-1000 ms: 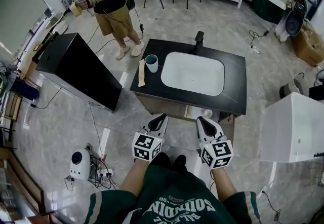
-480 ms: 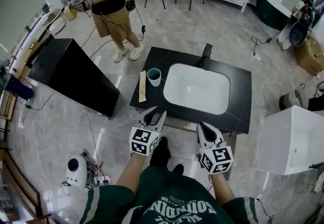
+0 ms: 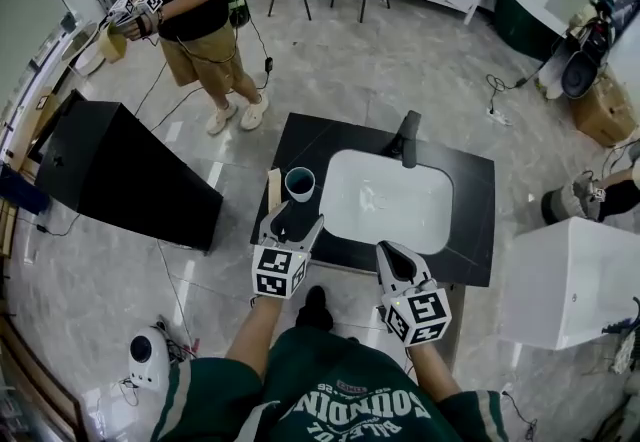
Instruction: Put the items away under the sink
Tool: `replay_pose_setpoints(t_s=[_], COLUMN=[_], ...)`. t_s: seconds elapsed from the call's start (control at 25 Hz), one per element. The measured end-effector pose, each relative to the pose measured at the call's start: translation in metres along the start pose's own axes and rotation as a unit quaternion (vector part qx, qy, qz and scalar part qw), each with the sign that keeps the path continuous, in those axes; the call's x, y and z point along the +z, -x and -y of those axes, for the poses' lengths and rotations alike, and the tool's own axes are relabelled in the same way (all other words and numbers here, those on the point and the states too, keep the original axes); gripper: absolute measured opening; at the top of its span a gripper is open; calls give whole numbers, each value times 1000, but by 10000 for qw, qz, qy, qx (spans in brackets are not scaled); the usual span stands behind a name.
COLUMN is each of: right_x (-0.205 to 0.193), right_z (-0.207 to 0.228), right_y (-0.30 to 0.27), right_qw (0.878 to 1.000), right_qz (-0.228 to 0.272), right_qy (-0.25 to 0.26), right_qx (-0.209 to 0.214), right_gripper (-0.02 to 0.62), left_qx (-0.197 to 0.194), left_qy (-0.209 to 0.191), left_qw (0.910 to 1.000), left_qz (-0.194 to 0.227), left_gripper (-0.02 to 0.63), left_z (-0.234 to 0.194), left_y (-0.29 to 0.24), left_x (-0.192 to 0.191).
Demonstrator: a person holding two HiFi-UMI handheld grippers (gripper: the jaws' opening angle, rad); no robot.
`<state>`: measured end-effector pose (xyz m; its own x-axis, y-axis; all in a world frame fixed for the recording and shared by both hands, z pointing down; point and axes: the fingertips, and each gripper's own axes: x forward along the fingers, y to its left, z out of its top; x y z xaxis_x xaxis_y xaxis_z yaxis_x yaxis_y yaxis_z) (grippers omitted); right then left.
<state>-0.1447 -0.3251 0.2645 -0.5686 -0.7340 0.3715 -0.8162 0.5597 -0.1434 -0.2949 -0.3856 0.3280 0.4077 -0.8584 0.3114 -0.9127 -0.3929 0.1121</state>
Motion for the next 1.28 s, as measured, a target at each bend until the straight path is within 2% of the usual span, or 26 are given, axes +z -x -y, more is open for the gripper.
replay_pose_setpoints(t_s=[0.24,0.44,0.84,1.28], right_x=[1,-5,-13,-23], right_z=[8,18,47,57], right_y=[-29,-43,-59,-64], right_qw=[9997,9989,9951,9915], right_qz=[-161,-253,-424,-495], right_qy=[-57,-159,-408,-566], right_qx=[-160,-357,-800,-1065], right_gripper=[43,43,43,43], left_qx=[207,142,-62,-295], left_qy=[-155,-191,-147,-211], left_qw=[9996,9992,9923,9803], left_qz=[-69,-320,-1231,-1942], left_gripper=[382,411,426,425], left_z=[-40,-60,-94,-95], left_y=[-42,-76,-139,-152], left_x=[-2,-16,-64,-106])
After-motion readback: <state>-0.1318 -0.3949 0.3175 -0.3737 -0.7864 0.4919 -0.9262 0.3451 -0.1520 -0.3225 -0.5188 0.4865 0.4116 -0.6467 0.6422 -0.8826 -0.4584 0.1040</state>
